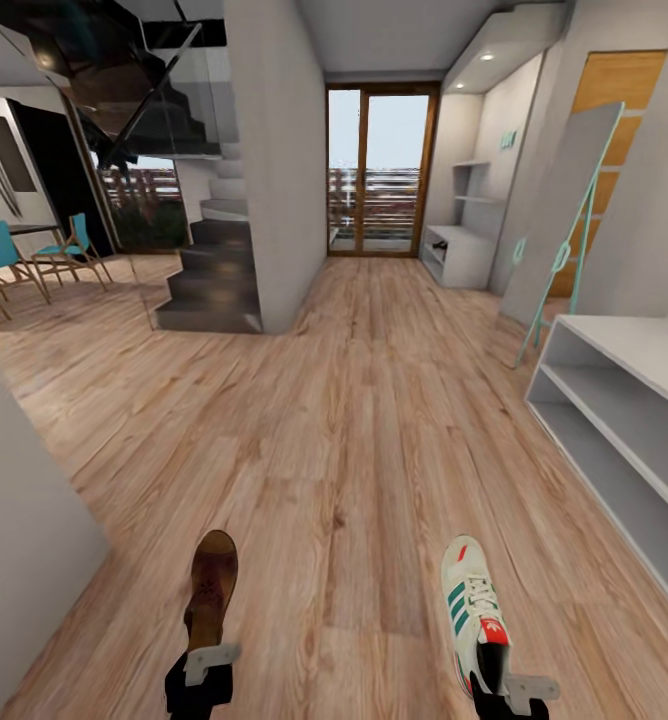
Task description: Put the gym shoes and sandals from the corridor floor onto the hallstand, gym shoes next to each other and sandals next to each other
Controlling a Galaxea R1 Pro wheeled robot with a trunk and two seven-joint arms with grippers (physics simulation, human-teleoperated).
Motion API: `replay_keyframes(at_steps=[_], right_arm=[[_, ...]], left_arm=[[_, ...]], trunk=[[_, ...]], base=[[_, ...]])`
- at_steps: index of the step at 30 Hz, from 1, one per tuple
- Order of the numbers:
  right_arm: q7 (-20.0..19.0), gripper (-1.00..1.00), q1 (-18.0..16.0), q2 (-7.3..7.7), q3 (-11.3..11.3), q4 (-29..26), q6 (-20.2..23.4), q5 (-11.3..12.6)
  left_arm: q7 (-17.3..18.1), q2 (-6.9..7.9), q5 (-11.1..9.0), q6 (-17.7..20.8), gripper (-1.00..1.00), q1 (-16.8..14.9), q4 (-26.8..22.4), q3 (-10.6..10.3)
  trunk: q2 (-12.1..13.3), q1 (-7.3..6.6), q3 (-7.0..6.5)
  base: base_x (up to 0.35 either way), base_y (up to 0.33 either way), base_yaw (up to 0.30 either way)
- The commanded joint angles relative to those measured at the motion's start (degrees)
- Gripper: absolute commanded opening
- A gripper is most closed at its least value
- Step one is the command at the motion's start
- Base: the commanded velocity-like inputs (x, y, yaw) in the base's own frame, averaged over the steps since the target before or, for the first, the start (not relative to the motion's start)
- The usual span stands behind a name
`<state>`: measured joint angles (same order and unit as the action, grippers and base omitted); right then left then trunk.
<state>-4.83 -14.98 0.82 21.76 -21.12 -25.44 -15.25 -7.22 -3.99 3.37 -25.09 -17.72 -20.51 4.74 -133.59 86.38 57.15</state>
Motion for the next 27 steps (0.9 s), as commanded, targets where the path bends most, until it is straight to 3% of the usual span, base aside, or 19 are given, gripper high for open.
replay_keyframes(at_steps=[1,27], right_arm=[[-0.43,-1.00,-0.05,-0.03,0.48,0.03,-0.22,-0.22],[-0.41,-1.00,-0.05,-0.03,0.48,0.03,-0.22,-0.22]], left_arm=[[-0.09,-0.06,0.58,-0.14,-1.00,-0.04,0.03,0.36],[-0.09,-0.06,0.58,-0.14,-1.00,-0.05,0.03,0.36]], trunk=[[-0.02,0.02,0.05],[-0.02,0.02,0.05]], base=[[0.336,0.000,0.000],[0.336,0.000,0.000]])
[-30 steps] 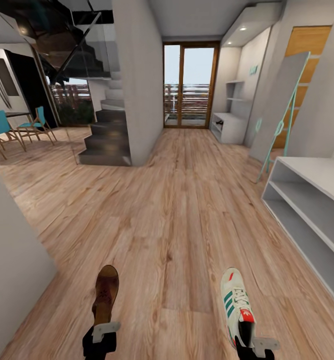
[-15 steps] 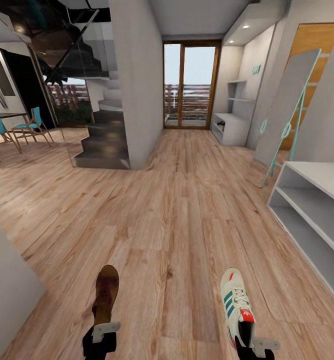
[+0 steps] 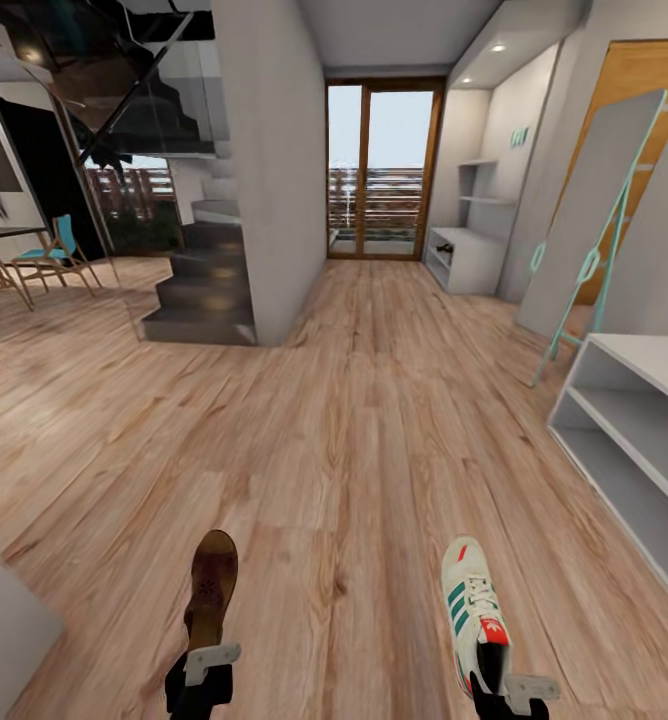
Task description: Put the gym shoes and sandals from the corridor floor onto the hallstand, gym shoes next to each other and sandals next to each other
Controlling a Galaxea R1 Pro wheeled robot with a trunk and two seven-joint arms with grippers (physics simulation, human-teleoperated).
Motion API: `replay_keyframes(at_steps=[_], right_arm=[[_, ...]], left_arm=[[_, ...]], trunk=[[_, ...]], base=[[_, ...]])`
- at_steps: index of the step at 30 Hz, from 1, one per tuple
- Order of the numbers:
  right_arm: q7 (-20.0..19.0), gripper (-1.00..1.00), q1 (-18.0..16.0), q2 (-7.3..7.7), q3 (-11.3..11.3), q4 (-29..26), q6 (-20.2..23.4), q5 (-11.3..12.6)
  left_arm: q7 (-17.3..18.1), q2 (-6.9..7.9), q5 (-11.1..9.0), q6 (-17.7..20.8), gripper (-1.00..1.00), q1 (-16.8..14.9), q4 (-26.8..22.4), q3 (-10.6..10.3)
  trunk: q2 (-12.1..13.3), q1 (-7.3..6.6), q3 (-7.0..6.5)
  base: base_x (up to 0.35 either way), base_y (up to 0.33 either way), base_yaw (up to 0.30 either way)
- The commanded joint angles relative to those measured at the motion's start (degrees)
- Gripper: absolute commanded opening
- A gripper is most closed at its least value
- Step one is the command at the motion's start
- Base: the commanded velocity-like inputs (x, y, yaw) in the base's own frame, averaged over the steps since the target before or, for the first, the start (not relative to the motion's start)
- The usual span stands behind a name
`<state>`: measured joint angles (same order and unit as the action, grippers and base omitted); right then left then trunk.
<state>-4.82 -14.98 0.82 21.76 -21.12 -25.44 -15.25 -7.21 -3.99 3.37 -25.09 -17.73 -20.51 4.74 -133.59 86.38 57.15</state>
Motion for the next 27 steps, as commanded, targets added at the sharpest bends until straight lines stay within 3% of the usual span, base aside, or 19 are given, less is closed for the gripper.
replay_keyframes(at_steps=[1,27], right_arm=[[-0.41,-1.00,-0.05,-0.03,0.48,0.03,-0.22,-0.22],[-0.45,-1.00,-0.05,0.03,0.48,0.03,-0.22,-0.22]], left_arm=[[-0.10,-0.06,0.58,-0.14,-1.00,-0.03,0.03,0.36],[-0.12,-0.06,0.58,-0.14,-1.00,-0.02,0.03,0.36]], trunk=[[-0.02,0.02,0.05],[-0.02,0.02,0.05]], base=[[0.336,0.000,0.000],[0.336,0.000,-0.024]])
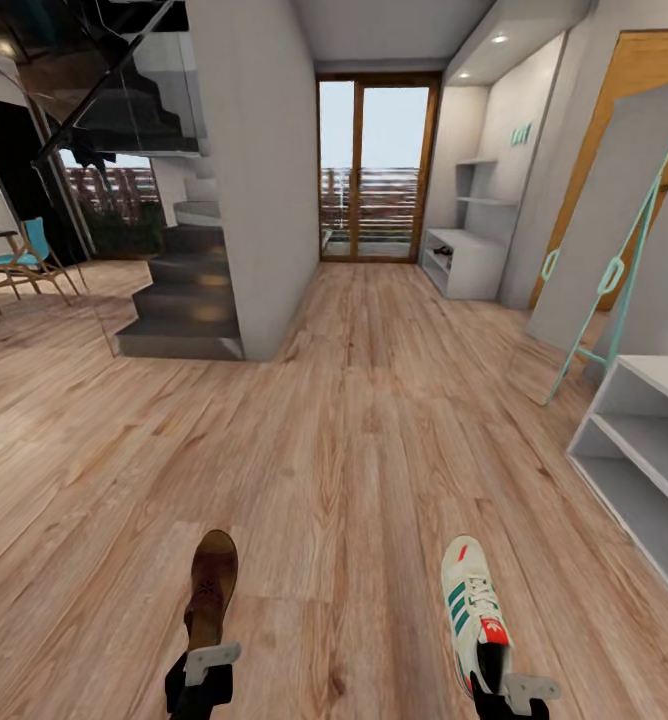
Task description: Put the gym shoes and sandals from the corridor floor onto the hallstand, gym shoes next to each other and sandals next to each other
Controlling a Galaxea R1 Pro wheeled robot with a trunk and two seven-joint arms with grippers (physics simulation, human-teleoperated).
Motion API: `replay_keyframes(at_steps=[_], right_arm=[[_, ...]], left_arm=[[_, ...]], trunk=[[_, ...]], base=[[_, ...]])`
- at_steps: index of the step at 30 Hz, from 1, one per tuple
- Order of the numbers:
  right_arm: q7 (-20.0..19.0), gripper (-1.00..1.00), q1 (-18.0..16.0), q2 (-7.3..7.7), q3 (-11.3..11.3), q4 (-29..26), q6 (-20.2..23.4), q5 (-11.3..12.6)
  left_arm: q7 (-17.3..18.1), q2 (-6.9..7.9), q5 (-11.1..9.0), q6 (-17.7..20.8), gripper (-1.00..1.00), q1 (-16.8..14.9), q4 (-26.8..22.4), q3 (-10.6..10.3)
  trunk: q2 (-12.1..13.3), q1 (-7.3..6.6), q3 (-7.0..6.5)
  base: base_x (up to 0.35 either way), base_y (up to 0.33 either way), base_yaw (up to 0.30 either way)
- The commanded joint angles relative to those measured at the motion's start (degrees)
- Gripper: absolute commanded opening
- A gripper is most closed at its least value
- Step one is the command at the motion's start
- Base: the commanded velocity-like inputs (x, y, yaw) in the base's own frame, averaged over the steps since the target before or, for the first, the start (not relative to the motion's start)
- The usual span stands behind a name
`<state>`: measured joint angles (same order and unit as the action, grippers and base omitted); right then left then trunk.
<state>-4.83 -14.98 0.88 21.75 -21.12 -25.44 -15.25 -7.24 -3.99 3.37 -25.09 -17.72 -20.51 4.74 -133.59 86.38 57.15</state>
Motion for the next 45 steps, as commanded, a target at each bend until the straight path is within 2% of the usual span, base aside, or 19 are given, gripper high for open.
replay_keyframes(at_steps=[1,45], right_arm=[[-0.43,-1.00,-0.05,-0.04,0.48,0.03,-0.22,-0.22],[-0.40,-1.00,-0.05,0.25,0.56,-0.06,-0.31,-0.21]], left_arm=[[-0.09,-0.06,0.58,-0.14,-1.00,-0.04,0.03,0.35],[-0.14,0.03,0.58,-0.16,-1.00,-0.05,0.03,0.35]], trunk=[[-0.02,0.02,0.05],[-0.02,0.02,0.05]], base=[[0.336,0.000,0.000],[0.336,0.000,0.000]])
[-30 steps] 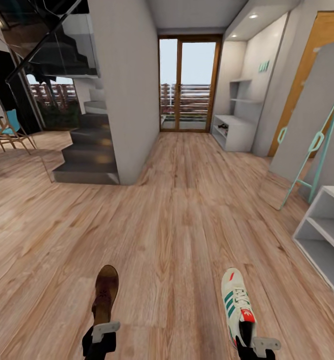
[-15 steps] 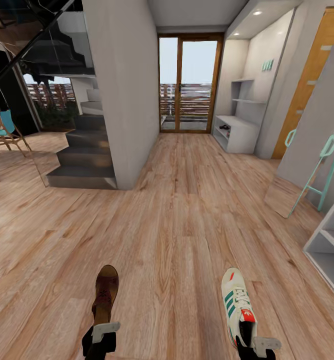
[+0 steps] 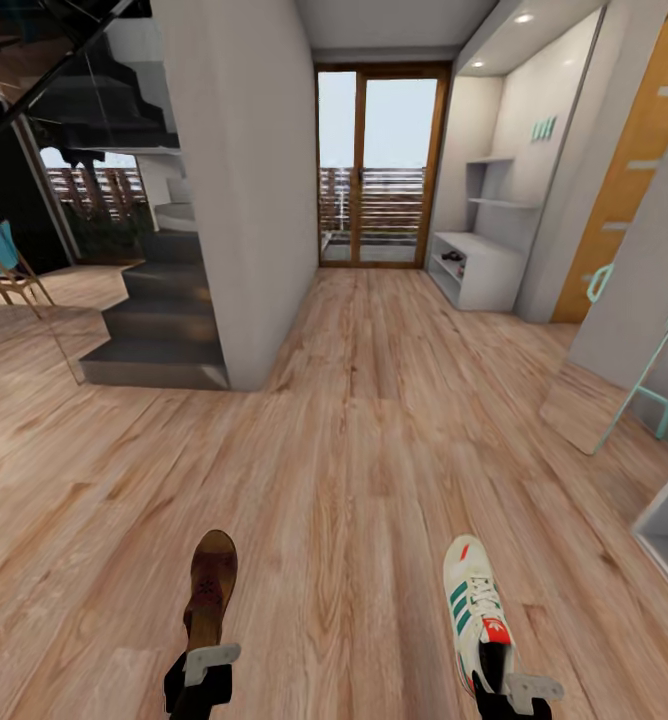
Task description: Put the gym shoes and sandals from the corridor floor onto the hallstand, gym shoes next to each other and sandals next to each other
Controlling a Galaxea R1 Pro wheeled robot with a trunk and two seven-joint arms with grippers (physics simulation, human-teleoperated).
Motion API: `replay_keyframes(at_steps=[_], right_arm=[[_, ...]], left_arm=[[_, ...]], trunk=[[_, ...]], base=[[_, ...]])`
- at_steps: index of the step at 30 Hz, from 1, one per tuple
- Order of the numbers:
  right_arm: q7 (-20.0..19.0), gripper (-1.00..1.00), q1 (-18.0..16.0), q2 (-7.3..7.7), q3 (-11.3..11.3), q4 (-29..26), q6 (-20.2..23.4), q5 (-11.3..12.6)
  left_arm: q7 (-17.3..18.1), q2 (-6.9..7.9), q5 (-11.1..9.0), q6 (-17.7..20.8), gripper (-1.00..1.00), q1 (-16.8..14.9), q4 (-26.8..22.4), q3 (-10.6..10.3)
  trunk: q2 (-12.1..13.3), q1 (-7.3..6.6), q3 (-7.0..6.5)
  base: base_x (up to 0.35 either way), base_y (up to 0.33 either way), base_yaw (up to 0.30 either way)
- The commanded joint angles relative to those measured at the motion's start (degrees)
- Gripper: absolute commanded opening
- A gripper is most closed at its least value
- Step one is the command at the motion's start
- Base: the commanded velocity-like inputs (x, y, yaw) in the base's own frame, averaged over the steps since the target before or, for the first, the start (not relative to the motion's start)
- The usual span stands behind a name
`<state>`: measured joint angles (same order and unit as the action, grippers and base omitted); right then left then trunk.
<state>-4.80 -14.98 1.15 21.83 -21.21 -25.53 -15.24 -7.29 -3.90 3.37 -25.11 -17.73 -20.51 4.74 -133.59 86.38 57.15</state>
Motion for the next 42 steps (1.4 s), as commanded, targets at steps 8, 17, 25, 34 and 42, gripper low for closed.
replay_keyframes(at_steps=[8,17,25,34,42], right_arm=[[-0.39,-1.00,-0.05,-0.01,0.49,0.03,-0.22,-0.17],[-0.38,-1.00,-0.05,0.07,0.57,-0.05,-0.22,-0.15],[-0.38,-1.00,-0.05,0.04,0.51,-0.06,-0.22,-0.14],[-0.38,-1.00,-0.05,0.08,0.56,-0.06,-0.24,-0.14],[-0.30,-1.00,-0.05,0.09,1.03,-0.10,-0.32,-0.07]], left_arm=[[-0.11,-0.06,0.58,-0.12,-1.00,-0.02,0.03,0.39],[-0.18,-0.06,0.58,-0.12,-1.00,-0.02,0.03,0.37],[-0.18,-0.06,0.58,-0.13,-1.00,-0.02,0.03,0.36],[-0.18,-0.06,0.58,-0.12,-1.00,-0.02,0.03,0.36],[-0.18,-0.11,0.58,-0.12,-1.00,-0.02,0.04,0.36]], trunk=[[-0.02,0.02,0.05],[-0.02,0.02,0.05],[-0.02,0.02,0.05],[-0.02,0.02,0.05],[-0.02,0.02,0.05]], base=[[0.336,0.000,0.000],[0.336,0.000,0.000],[0.336,0.000,0.000],[0.336,0.000,0.000],[0.336,0.000,0.000]])
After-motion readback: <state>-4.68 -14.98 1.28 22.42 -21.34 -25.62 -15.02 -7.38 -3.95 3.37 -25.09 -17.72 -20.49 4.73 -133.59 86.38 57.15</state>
